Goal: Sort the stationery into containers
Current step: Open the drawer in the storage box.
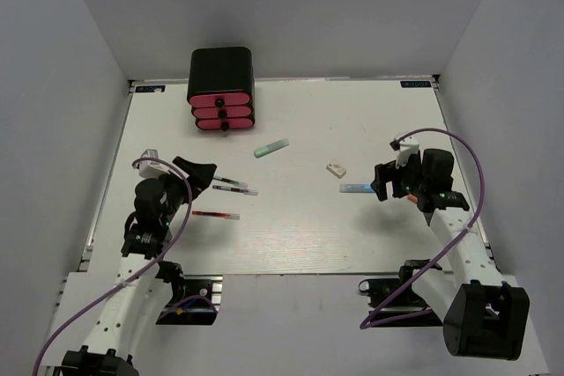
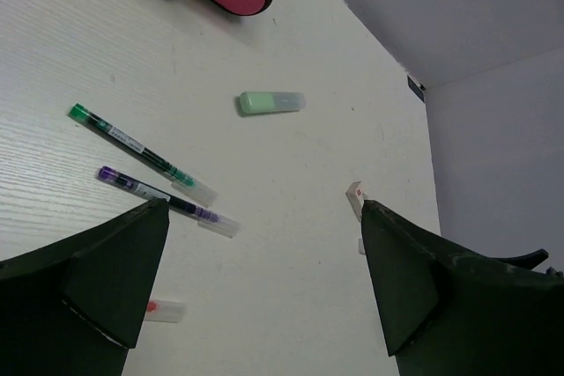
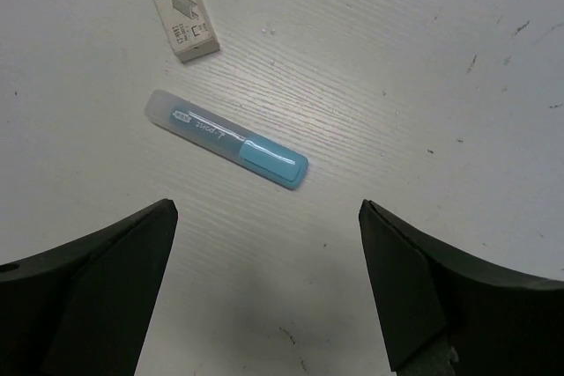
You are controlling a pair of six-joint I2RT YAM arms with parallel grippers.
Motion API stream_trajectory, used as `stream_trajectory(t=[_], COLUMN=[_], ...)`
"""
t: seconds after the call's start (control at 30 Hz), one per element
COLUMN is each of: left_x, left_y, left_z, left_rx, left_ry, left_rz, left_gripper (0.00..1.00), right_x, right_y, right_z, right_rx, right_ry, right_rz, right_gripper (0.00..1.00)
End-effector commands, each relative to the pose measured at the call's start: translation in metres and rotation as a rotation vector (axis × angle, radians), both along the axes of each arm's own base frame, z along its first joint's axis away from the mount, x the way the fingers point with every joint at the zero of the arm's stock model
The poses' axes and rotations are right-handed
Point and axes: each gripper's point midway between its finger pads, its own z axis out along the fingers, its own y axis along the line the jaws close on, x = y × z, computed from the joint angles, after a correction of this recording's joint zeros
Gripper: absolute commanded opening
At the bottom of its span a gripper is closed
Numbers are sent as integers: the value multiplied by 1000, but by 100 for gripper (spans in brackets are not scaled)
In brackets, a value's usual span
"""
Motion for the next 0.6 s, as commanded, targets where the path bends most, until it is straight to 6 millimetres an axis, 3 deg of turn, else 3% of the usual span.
stream_trajectory(t=[0.0, 0.2, 0.27, 0.3, 0.33, 0.4, 0.43, 0.47, 0.5, 0.57], left_x=[7, 30, 39, 47, 53, 65, 71, 78, 86, 99], left_y=[-2, -3, -4, -5, -6, -7, -8, -10, -9, -11], left_z=[6, 4, 7, 17, 8, 16, 21, 14, 19, 12], left_rx=[-32, -31, -31, -35, -33, -36, -40, -70, -90, -101], left_ry=[1, 66, 59, 25, 49, 21, -8, 21, -10, 2], left_rz=[3, 17, 16, 16, 16, 16, 15, 24, 20, 23], left_gripper=[100, 100, 93, 88, 77, 60, 44, 38, 33, 29], right_x=[5, -2, 1, 1, -1, -6, -7, -13, -16, -21], right_y=[5, 4, 2, 3, 5, 14, 19, 33, 38, 51], right_z=[22, 21, 24, 26, 24, 23, 24, 24, 23, 24], right_rx=[-26, -124, -147, -156, -154, -135, -111, -48, -33, 45], right_ry=[-60, -70, -88, -100, -99, -101, -109, -115, -118, -118], right_rz=[78, 193, 202, 223, 245, 311, 322, 384, 417, 456], right_gripper=[90, 90, 90, 90, 90, 90, 90, 90, 76, 55])
